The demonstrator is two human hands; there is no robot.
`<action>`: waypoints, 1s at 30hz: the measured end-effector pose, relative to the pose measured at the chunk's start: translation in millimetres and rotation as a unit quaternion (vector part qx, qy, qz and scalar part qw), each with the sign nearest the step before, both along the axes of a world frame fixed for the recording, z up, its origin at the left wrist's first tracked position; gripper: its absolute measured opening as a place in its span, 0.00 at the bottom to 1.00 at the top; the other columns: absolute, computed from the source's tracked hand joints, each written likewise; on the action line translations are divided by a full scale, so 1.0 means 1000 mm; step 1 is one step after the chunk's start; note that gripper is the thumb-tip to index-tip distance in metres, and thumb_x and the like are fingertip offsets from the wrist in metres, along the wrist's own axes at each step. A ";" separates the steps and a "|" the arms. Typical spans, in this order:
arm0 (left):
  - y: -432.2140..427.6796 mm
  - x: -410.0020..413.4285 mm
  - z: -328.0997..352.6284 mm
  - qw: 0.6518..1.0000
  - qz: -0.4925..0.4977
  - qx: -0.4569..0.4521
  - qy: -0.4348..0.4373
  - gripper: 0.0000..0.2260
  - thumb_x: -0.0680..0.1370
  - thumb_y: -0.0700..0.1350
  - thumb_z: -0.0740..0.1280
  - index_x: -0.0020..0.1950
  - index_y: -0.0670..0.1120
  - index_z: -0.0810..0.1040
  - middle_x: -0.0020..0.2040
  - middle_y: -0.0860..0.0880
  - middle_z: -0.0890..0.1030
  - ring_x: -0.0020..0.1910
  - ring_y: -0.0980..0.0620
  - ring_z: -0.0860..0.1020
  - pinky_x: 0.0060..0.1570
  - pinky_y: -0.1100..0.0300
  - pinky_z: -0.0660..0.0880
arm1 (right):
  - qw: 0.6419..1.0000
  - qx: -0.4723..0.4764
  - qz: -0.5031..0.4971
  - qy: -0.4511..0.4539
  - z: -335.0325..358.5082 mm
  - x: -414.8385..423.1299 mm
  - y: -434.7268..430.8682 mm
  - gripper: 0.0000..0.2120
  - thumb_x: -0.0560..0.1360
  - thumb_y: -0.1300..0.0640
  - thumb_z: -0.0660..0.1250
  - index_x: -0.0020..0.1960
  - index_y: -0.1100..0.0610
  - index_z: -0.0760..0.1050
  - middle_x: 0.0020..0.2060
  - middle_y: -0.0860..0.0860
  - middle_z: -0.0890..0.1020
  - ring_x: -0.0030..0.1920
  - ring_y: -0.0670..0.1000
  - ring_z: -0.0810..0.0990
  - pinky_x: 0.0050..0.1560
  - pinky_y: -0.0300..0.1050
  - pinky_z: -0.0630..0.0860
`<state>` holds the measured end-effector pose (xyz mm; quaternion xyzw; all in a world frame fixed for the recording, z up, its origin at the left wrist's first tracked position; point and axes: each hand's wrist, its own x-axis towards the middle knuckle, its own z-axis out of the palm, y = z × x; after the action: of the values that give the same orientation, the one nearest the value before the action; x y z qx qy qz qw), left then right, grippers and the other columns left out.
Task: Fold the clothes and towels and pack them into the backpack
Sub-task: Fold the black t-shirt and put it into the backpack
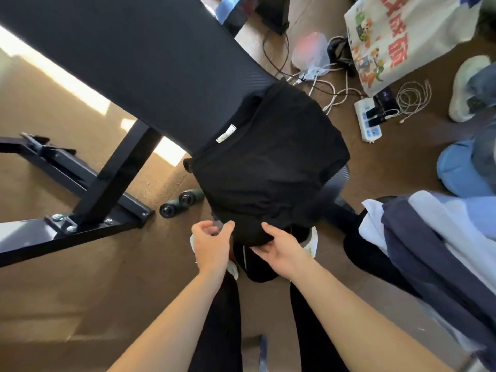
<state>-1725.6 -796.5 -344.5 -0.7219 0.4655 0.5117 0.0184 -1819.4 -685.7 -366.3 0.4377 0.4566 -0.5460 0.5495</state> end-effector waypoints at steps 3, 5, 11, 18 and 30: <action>-0.047 -0.019 0.005 0.993 -0.051 -0.099 0.022 0.42 0.71 0.51 0.80 0.78 0.51 0.59 0.75 0.48 0.66 0.73 0.48 0.68 0.73 0.49 0.67 | 1.000 0.002 0.013 0.010 -0.004 -0.002 0.009 0.10 0.81 0.63 0.67 0.62 0.58 0.76 0.54 0.56 0.85 0.56 0.57 0.83 0.54 0.57 0.80; -0.081 -0.041 0.006 0.983 -0.129 -0.130 0.010 0.51 0.70 0.51 0.81 0.82 0.51 0.50 0.81 0.49 0.57 0.79 0.47 0.59 0.78 0.49 0.58 | 1.000 0.012 0.010 0.019 -0.012 -0.003 0.016 0.16 0.80 0.64 0.69 0.66 0.59 0.75 0.57 0.56 0.85 0.58 0.59 0.83 0.54 0.58 0.81; -0.137 -0.070 0.009 0.957 -0.284 -0.051 0.007 0.36 0.75 0.54 0.77 0.78 0.48 0.64 0.71 0.52 0.73 0.69 0.50 0.73 0.61 0.59 0.73 | 0.999 0.037 -0.012 0.022 -0.013 -0.007 0.035 0.16 0.80 0.65 0.67 0.67 0.59 0.75 0.59 0.56 0.84 0.57 0.57 0.83 0.47 0.56 0.83; -0.132 -0.049 0.001 0.926 -0.375 0.027 -0.016 0.23 0.82 0.61 0.62 0.55 0.42 0.82 0.54 0.46 0.85 0.55 0.47 0.82 0.62 0.49 0.78 | 0.997 0.053 -0.037 0.043 0.000 -0.010 0.066 0.09 0.84 0.63 0.62 0.54 0.52 0.77 0.54 0.51 0.84 0.55 0.54 0.81 0.58 0.56 0.79; -0.081 -0.010 0.047 0.952 -0.304 -0.011 -0.019 0.19 0.85 0.55 0.59 0.48 0.43 0.79 0.48 0.45 0.82 0.49 0.47 0.80 0.50 0.52 0.80 | 0.988 0.106 -0.111 0.020 0.014 0.006 0.103 0.05 0.83 0.63 0.65 0.56 0.56 0.78 0.59 0.56 0.82 0.58 0.57 0.81 0.52 0.53 0.80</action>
<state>-1735.7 -878.0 -297.5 -0.5560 0.6681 0.4627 0.1740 -1813.8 -583.0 -352.0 0.5305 0.4717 -0.5605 0.4265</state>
